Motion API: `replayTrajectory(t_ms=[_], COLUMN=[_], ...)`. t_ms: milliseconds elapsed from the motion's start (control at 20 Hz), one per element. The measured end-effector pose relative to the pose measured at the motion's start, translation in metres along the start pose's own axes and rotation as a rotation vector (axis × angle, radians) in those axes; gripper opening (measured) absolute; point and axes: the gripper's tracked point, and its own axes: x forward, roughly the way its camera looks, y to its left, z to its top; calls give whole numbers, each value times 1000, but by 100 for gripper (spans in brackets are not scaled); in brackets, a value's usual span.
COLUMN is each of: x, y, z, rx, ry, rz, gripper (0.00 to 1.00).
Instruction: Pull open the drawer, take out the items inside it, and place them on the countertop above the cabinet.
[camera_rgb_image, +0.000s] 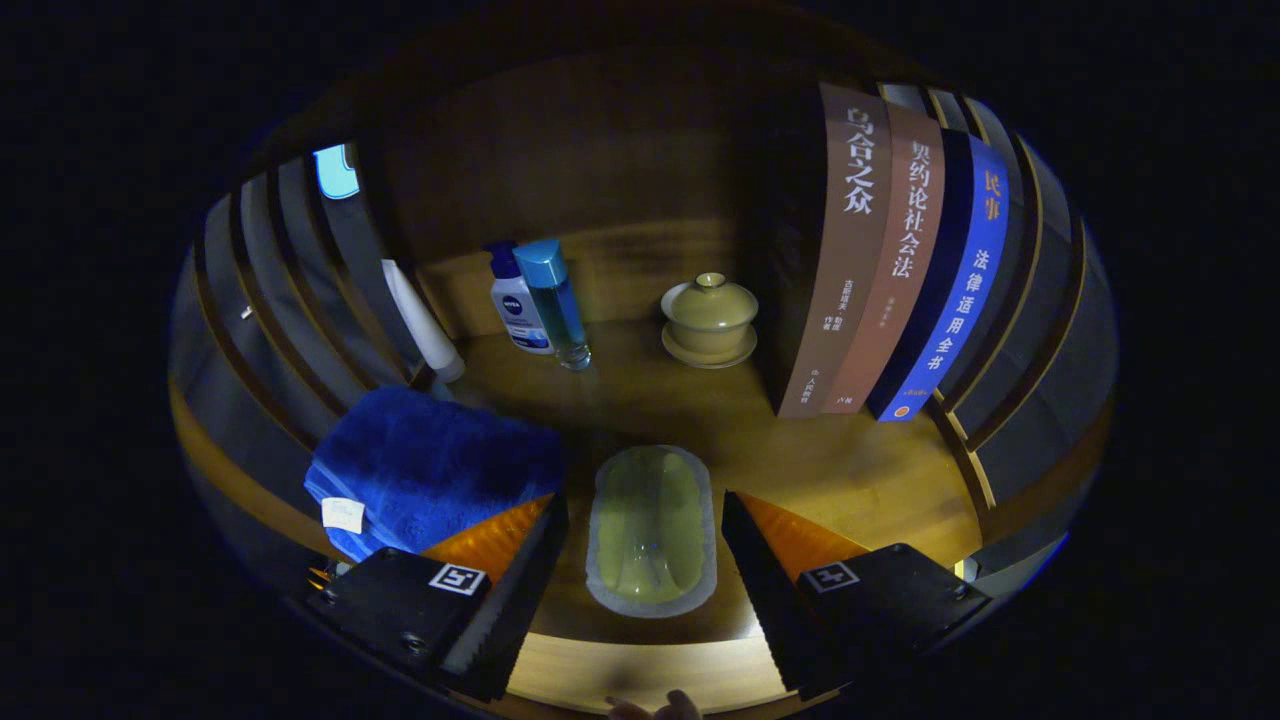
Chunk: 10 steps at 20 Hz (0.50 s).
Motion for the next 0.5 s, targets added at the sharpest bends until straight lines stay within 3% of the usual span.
replayTrajectory(t_ms=[250,500], x=[-50,-129], y=[3,9], z=[-15,-28], rx=[12,-6], ry=[-106,-341], rz=[19,65], gripper=[99,99])
